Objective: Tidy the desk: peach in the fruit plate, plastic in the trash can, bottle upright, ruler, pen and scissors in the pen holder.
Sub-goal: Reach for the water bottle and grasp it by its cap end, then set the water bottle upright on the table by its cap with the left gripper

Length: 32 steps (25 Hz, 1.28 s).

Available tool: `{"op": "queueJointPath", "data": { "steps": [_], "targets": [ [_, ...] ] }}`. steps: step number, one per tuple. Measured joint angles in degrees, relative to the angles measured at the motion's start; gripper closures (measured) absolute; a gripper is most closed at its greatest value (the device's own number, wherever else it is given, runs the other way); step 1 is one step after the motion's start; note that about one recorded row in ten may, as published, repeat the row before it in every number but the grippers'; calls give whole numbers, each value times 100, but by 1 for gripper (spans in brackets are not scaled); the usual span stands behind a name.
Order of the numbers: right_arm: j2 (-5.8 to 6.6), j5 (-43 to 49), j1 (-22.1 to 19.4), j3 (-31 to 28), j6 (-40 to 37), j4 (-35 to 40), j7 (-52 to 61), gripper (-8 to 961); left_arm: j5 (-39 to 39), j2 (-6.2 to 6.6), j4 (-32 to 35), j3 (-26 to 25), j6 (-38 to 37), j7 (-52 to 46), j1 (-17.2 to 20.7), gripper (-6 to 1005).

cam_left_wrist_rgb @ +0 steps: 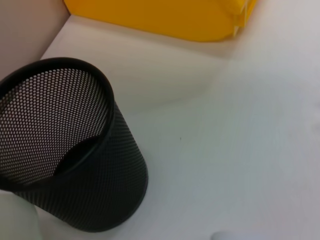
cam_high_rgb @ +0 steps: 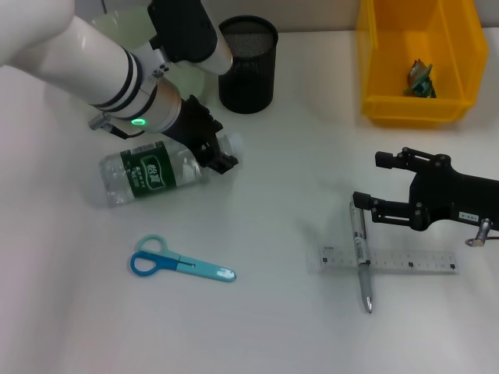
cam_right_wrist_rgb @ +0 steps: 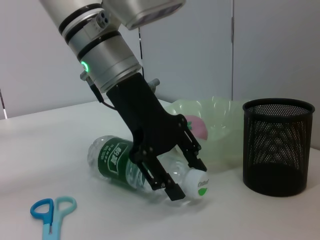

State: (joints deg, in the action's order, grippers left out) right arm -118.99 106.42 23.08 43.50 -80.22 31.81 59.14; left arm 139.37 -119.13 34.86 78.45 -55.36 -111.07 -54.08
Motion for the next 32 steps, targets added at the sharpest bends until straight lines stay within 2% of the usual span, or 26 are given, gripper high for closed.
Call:
{"op": "queueJointPath", "data": {
  "steps": [4,9,11,12,13,15,17,18,21,22,24,25,26,27,32],
  "targets": [
    [0,0,-7,-8,-9,1,0,156,-2,-6,2,113,7,5,3,318],
    [0,0,-8,-9,-8,0,0,156,-191,1,118,235,-102,4,47,516],
    [0,0,-14,-9,-8,1,0,157,-301,8,210,228,-177,13,93,529],
    [-3,0,-19,-9,-11,1,0,157,-496,29,546,210,-343,13,250,536],
    [-3,0,-19,-9,-11,1,0,157,-496,29,546,210,-343,13,250,543],
    [-5,0,-18,-9,-20,1,0,157,-669,37,991,201,-493,-11,466,556],
    [0,0,-14,-4,-30,1,0,157,-1015,50,1630,95,-704,-8,838,556],
    [0,0,-14,-4,-30,1,0,157,-1015,50,1630,95,-704,-8,838,556],
    [2,0,-11,7,-50,3,-6,157,-1415,60,2100,-295,-992,148,1187,555],
    [2,0,-3,9,-54,2,-18,157,-1690,70,2198,-663,-1201,327,1335,555],
    [2,0,1,10,-58,2,-27,157,-1785,72,2197,-805,-1275,392,1371,555],
    [2,0,8,21,-64,1,-41,157,-2005,79,2175,-1167,-1475,548,1459,555],
    [2,0,8,21,-64,1,-41,157,-2005,79,2175,-1167,-1475,548,1459,555],
    [1,1,19,41,-69,0,-44,157,-2193,81,2162,-1466,-1664,700,1558,555],
    [-2,2,38,55,-73,3,-44,158,-2634,91,2163,-1817,-1891,969,1829,554]
  ]
}}
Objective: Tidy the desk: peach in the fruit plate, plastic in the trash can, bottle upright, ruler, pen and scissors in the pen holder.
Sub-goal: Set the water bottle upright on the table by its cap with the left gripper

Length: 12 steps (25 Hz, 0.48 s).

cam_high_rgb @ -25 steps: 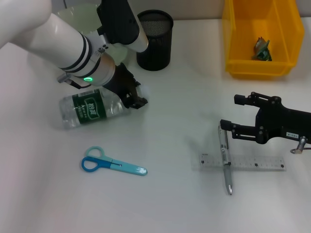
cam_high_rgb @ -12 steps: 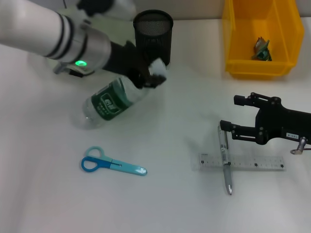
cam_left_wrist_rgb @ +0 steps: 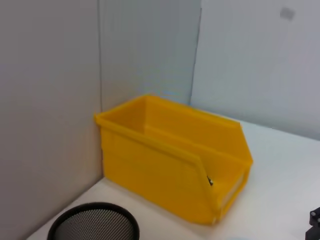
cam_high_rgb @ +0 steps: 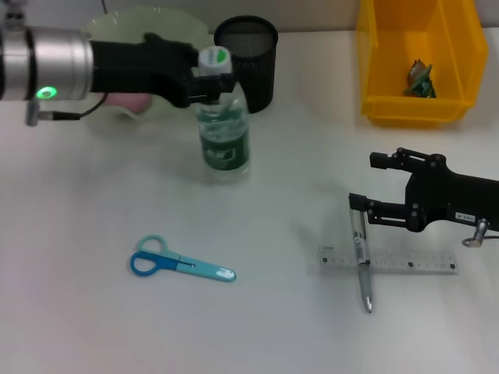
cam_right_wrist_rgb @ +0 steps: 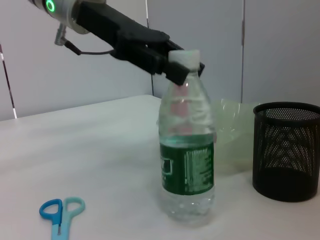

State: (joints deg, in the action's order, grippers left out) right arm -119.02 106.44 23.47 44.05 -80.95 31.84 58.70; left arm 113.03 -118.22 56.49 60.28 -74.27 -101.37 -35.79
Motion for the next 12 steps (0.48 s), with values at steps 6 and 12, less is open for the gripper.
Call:
{"op": "queueJointPath", "data": {
  "steps": [6,12],
  "targets": [
    [-6,0,41,0,-9,2,-16,158,-428,2,-1,-70,-18,316,404,554],
    [-7,3,83,-2,-98,-3,-18,158,-817,2,39,-349,-191,591,845,553]
  ]
}}
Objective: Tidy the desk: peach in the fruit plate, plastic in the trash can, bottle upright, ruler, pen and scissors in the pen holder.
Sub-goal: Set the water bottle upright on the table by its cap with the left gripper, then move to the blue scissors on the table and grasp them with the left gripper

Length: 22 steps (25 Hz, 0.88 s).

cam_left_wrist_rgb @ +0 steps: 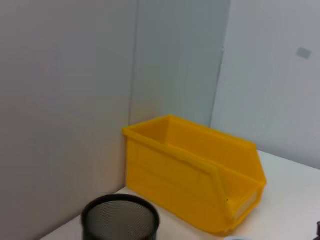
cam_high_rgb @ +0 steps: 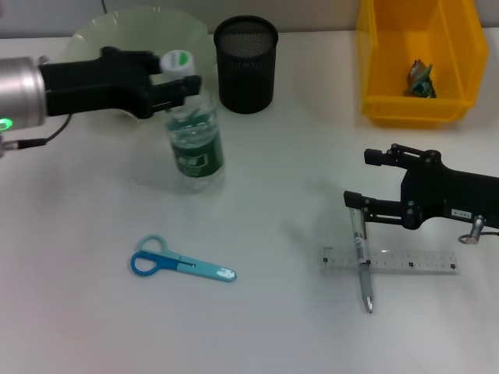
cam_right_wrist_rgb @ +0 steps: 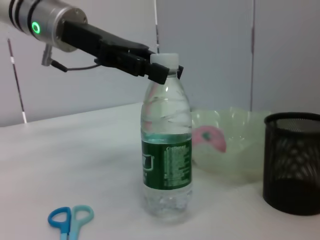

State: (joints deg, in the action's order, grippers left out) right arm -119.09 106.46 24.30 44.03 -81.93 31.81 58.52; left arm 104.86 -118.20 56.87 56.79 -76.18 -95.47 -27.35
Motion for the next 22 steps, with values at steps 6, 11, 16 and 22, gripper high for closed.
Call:
{"op": "queueJointPath", "data": {
  "steps": [6,11,16,22],
  "targets": [
    [0,21,31,0,-189,0,-54,158,-48,-2,-63,-673,-232,371,313,553],
    [0,29,55,0,-208,-12,-80,158,-135,2,-156,-1288,-453,663,513,552],
    [0,32,73,46,-210,-26,-80,158,-157,19,-189,-1627,-432,814,615,552],
    [0,15,75,146,-210,-35,-80,158,-167,12,-414,-1961,-333,1119,621,551]
  ]
}}
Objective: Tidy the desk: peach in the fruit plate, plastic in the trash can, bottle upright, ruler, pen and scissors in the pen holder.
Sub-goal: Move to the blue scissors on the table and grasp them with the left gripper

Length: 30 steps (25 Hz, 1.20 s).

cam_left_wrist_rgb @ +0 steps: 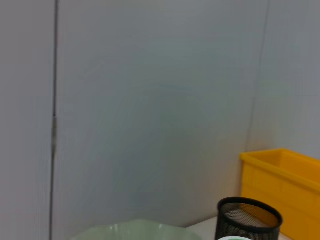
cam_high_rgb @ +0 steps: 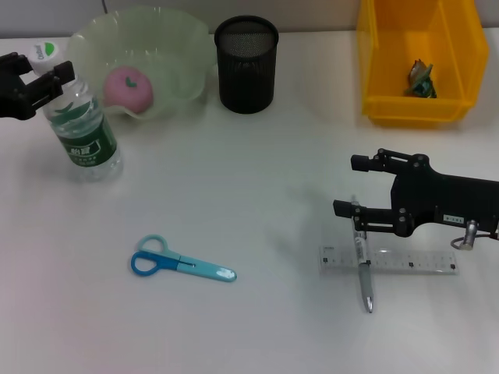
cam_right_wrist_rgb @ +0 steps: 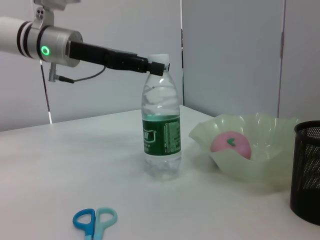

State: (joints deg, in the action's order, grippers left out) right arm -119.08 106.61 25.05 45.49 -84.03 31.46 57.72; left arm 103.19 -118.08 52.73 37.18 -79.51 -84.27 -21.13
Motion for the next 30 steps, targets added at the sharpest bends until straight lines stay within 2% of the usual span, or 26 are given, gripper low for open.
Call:
{"op": "queueJointPath", "data": {
  "steps": [1,6,28,30],
  "targets": [
    [0,-3,0,0,0,-1,0,158,-25,-17,-309,-239,128,296,-51,551],
    [0,-10,0,4,1,-11,0,159,-82,-25,-526,-254,408,566,-94,551],
    [0,-18,0,-12,20,-8,0,159,-114,-18,-660,-221,570,792,-233,549],
    [0,-18,0,-13,27,-9,0,159,-114,-19,-660,-220,569,791,-233,451]
  ]
}}
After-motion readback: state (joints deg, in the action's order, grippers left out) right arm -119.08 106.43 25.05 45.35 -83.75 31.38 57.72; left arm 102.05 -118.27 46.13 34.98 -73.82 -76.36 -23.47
